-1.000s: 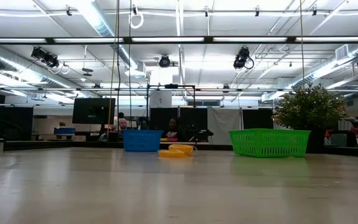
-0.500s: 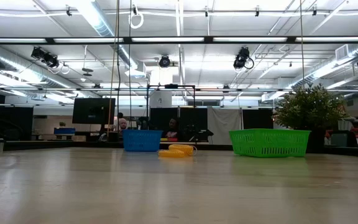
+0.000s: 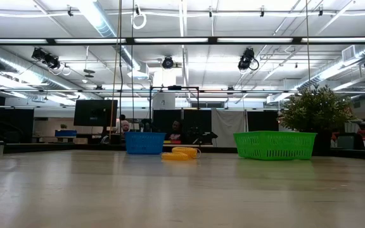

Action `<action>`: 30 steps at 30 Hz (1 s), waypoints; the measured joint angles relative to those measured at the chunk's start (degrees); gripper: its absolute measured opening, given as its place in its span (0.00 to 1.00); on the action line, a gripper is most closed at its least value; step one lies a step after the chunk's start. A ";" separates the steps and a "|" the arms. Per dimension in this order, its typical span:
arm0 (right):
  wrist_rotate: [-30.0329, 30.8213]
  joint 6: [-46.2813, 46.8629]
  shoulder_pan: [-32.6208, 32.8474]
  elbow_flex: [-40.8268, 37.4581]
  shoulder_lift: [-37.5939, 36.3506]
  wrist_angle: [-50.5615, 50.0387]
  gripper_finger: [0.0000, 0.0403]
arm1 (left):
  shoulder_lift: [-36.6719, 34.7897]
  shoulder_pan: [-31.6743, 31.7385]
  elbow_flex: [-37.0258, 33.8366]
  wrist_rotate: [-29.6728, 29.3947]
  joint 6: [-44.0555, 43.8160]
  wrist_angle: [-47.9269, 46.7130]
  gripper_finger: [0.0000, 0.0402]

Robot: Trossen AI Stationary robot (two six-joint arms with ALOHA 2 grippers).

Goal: Sort spring keychains
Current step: Put the yellow spring keychain into the blue bin

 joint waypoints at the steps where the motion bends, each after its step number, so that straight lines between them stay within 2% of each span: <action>1: 0.02 0.44 0.00 0.00 -0.01 0.00 0.04 | 0.00 0.00 0.00 0.06 0.54 0.02 0.05; 7: -0.27 1.64 -0.46 0.00 -1.69 -3.18 0.26 | -0.15 0.00 0.00 -0.81 1.05 -0.06 0.09; 12: -0.67 1.30 -1.89 0.02 -7.08 -13.48 0.44 | -1.92 0.00 -0.02 -0.91 1.11 -1.77 0.08; 16: 2.22 -0.27 -2.18 0.09 -12.18 -21.31 0.50 | -5.86 -0.06 -0.04 -1.83 1.14 -9.56 0.06; 19: 6.65 -2.43 -1.74 0.09 -15.09 -25.73 0.50 | -9.94 -0.59 -0.07 -5.51 0.90 -16.71 0.06; 22: 10.60 -3.91 -1.26 0.09 -16.91 -27.51 0.48 | -12.96 -1.83 -0.07 -12.52 1.78 -20.79 0.06; 24: 12.27 -4.64 -1.25 0.09 -17.42 -27.32 0.46 | -13.70 -2.14 -0.04 -19.90 3.02 -20.97 0.06; 28: 14.27 -4.68 -1.25 0.09 -17.28 -27.42 0.44 | -11.85 -1.67 -0.02 -49.41 1.97 -20.25 0.06; 30: 15.57 -4.67 -1.25 0.09 -17.17 -27.42 0.43 | -9.48 -0.63 0.00 -60.72 2.55 -17.39 0.06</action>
